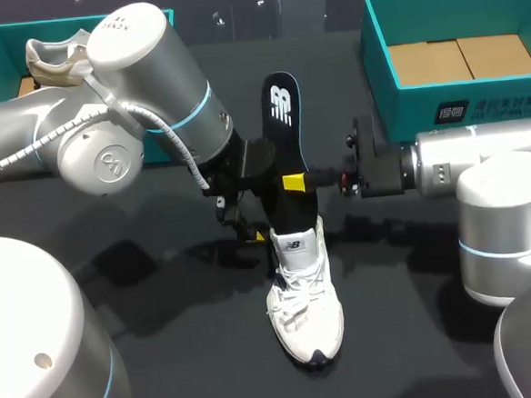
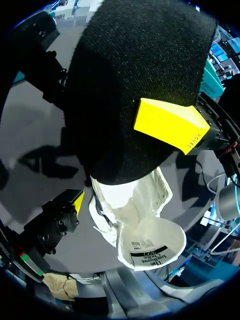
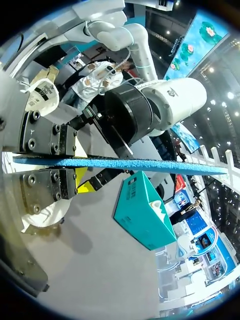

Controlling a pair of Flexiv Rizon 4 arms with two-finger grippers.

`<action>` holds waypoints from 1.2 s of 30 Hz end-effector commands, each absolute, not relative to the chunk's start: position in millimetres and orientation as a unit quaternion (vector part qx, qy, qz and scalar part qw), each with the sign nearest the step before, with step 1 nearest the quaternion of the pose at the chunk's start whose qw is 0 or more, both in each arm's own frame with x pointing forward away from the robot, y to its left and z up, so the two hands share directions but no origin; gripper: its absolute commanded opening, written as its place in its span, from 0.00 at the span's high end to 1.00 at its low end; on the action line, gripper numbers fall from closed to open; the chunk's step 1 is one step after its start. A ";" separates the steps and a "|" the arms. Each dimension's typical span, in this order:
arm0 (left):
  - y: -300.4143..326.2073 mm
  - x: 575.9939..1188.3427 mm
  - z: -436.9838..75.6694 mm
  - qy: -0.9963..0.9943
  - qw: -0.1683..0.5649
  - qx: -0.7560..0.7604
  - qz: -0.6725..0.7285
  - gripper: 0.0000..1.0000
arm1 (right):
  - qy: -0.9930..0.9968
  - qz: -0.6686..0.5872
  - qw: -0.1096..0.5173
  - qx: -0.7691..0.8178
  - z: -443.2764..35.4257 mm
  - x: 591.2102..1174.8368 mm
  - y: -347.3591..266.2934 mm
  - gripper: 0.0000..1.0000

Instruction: Take the shoe out of the shoebox, open the shoe tongue, remove and reinsert the insole, then place the shoe into the shoebox

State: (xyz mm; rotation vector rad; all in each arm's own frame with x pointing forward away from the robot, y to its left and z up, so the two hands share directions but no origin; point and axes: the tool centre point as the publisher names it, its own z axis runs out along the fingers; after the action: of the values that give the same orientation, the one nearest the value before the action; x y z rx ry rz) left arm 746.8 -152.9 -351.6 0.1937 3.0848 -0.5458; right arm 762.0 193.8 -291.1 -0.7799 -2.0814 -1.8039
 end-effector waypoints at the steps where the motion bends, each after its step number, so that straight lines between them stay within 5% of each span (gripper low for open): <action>1: -153.7 746.9 -352.4 0.983 0.002 0.062 -0.173 0.00 | -0.722 -0.619 0.146 -0.273 -295.7 762.5 196.5 1.00; 36: -153.7 746.9 -352.4 0.983 0.002 0.062 -0.173 0.00 | -0.730 -0.602 0.158 -0.282 -319.8 731.2 197.6 1.00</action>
State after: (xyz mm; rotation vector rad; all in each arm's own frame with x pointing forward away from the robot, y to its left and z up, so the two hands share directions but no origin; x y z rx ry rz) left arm 746.7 -152.8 -351.7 0.1938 3.0851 -0.5454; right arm 736.2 196.5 -317.9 -0.7971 -2.0808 -1.7322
